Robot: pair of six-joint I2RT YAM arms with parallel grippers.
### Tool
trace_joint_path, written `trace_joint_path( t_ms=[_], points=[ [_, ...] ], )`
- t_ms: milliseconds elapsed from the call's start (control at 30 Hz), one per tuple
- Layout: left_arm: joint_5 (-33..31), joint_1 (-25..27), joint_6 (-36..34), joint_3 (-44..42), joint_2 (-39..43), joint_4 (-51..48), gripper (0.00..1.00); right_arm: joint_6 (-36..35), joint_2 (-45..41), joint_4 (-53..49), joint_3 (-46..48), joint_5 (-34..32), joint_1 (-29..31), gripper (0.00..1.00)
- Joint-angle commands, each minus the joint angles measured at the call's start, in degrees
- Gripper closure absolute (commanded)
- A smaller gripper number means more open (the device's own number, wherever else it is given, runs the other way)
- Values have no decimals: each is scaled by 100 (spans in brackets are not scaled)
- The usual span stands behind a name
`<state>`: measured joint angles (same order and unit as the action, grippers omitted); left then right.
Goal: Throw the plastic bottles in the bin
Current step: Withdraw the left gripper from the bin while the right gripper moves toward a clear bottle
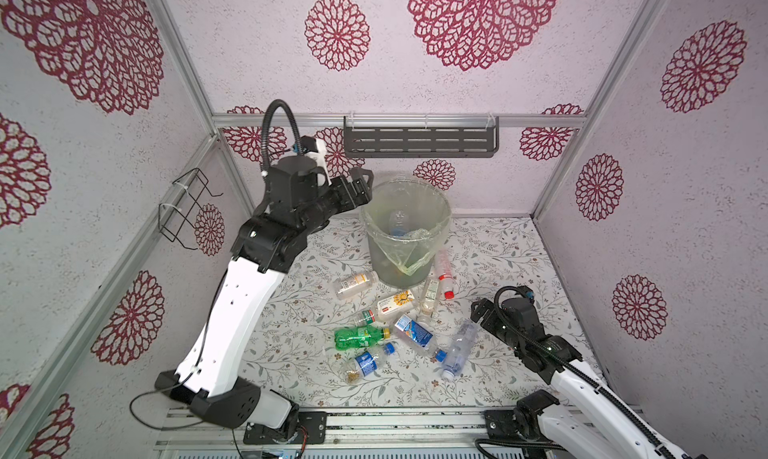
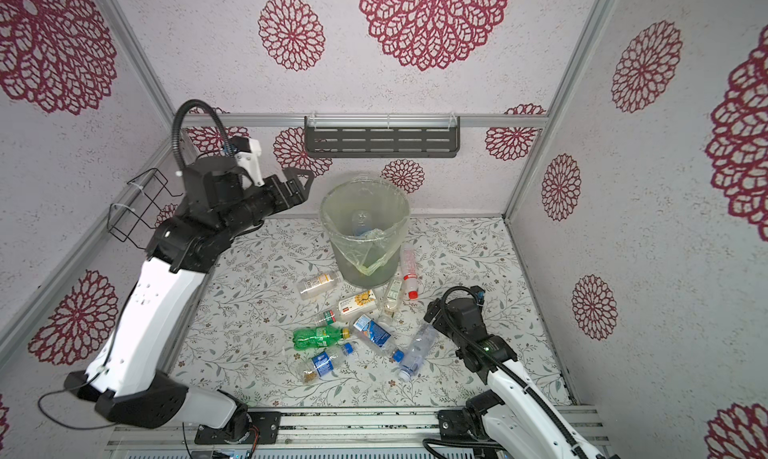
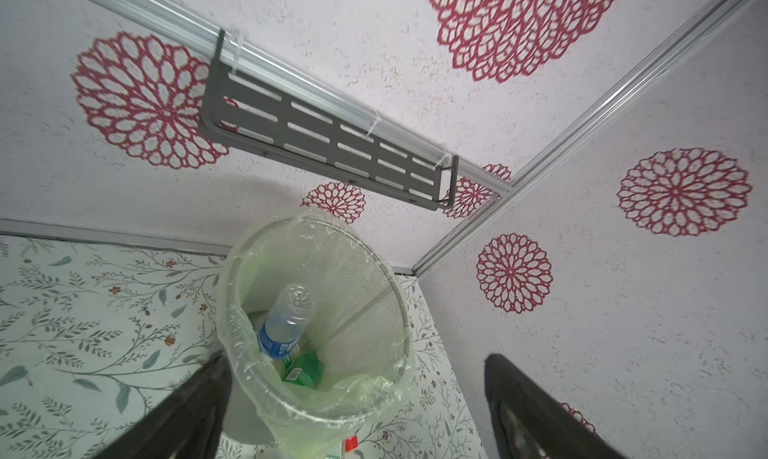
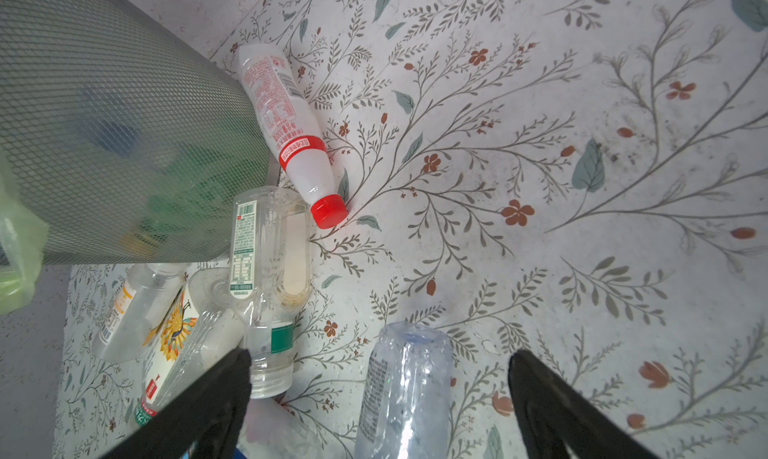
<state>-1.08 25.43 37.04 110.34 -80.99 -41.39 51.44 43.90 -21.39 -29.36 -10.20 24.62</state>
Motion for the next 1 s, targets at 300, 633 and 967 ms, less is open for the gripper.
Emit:
trace_joint_path(
  t_ms=[300,633,967],
  points=[
    [38,-206,32,-2023,1098,-3,3,-43,303,-303,-360,149,-20,1],
    [-35,-223,325,-3516,1764,183,3,-213,23,-788,-676,-413,-19,1],
    [56,-227,619,-4345,2232,232,3,-198,74,-674,-562,-371,-21,1]
  ],
)
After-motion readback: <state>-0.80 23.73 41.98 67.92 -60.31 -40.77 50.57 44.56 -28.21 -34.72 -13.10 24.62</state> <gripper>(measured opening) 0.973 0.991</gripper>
